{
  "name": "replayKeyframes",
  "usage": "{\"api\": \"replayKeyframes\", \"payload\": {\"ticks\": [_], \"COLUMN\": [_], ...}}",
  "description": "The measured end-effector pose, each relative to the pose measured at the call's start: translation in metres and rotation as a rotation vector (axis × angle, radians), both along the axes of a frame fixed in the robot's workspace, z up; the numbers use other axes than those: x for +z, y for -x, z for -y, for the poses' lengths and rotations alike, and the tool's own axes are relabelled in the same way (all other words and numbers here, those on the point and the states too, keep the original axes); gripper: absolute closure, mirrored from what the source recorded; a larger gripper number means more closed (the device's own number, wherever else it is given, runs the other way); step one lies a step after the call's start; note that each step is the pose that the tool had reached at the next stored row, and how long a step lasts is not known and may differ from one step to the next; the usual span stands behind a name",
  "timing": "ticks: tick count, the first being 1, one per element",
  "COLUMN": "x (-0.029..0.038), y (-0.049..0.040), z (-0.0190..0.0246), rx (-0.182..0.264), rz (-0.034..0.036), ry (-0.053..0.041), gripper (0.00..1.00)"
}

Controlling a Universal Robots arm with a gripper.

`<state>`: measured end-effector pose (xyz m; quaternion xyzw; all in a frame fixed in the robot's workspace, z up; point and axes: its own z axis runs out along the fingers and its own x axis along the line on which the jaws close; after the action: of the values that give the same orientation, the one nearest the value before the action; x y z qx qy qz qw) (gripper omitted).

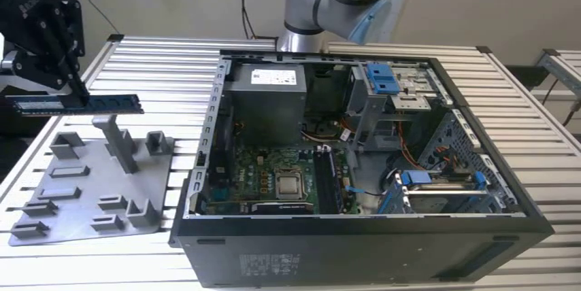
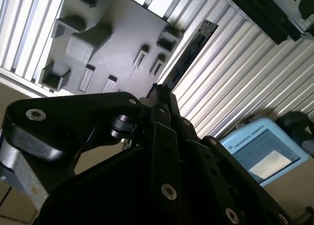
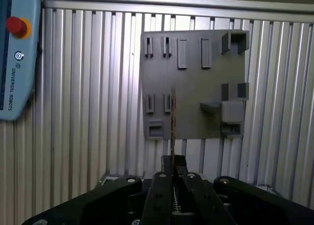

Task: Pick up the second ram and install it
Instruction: 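Pick up the second ram and move it above second insertion slot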

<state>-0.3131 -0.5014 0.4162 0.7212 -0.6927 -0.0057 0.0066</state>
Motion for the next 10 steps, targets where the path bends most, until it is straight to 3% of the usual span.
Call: {"api": "replayKeyframes", "payload": {"ticks": [10], "x": [0.0], "y": [-0.0454], "z": [0.0], "rx": [0.0], "rz": [0.0], "ry": [0.0001], "gripper": [0.86]}}
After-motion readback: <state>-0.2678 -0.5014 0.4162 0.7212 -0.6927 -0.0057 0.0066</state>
